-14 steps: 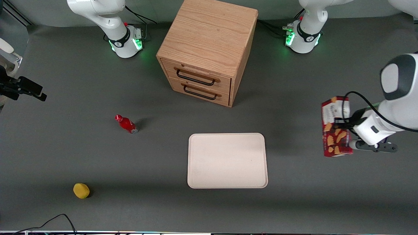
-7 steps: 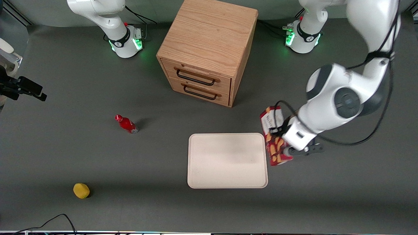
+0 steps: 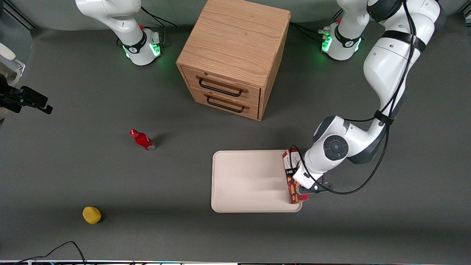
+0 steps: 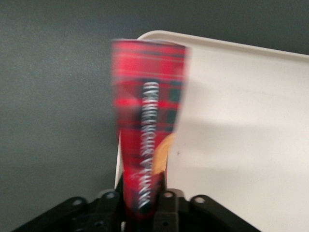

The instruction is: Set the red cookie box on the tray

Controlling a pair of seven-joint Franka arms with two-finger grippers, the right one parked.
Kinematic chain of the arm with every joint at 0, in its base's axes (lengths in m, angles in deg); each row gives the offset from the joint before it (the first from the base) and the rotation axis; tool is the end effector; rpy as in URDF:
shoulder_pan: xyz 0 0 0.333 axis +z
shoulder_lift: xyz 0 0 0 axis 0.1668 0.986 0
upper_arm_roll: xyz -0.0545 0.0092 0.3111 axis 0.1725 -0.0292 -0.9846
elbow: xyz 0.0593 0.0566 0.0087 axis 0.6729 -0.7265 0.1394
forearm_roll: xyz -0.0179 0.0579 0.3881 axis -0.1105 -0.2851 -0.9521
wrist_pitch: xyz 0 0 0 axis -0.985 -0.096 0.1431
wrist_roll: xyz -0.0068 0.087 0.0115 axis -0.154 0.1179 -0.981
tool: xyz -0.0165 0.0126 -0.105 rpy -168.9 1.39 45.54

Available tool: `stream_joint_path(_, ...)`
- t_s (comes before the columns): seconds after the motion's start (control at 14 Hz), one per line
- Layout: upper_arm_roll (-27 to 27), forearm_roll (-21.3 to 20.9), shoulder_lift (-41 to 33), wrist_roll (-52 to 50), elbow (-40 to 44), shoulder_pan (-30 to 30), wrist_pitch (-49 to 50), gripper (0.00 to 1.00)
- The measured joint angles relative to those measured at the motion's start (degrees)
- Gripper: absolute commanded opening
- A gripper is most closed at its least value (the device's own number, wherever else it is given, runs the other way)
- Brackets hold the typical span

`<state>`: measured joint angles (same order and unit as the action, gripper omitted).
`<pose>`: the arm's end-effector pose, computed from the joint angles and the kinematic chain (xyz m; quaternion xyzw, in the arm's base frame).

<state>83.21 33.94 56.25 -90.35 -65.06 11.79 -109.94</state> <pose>0.6661 -0.2728 0.2400 0.9948 0.0693 0.0268 0.0702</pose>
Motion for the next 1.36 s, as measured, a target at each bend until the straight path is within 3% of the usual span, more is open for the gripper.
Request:
stream_joint_path(0.14,0.3,0.0,-1.3,-0.3,0.6,0.4,1.2,1.0)
stream_joint_path(0.29,1.1,1.1,-4.5,-0.3,1.4,1.6,8.4,1.0)
stream_joint_path(0.57,0.1,8.8,-17.6,6.6,3.2,3.9,29.0,1.0)
stream_joint_path(0.86,-13.5,19.0,-32.6,28.6,3.1,4.4,47.5,1.0)
stream_joint_path(1.07,-22.4,21.8,-42.1,40.0,-1.9,4.8,51.6,1.0)
stream_joint_path(1.36,-23.6,22.1,-47.6,41.9,-5.7,4.5,52.2,1.0)
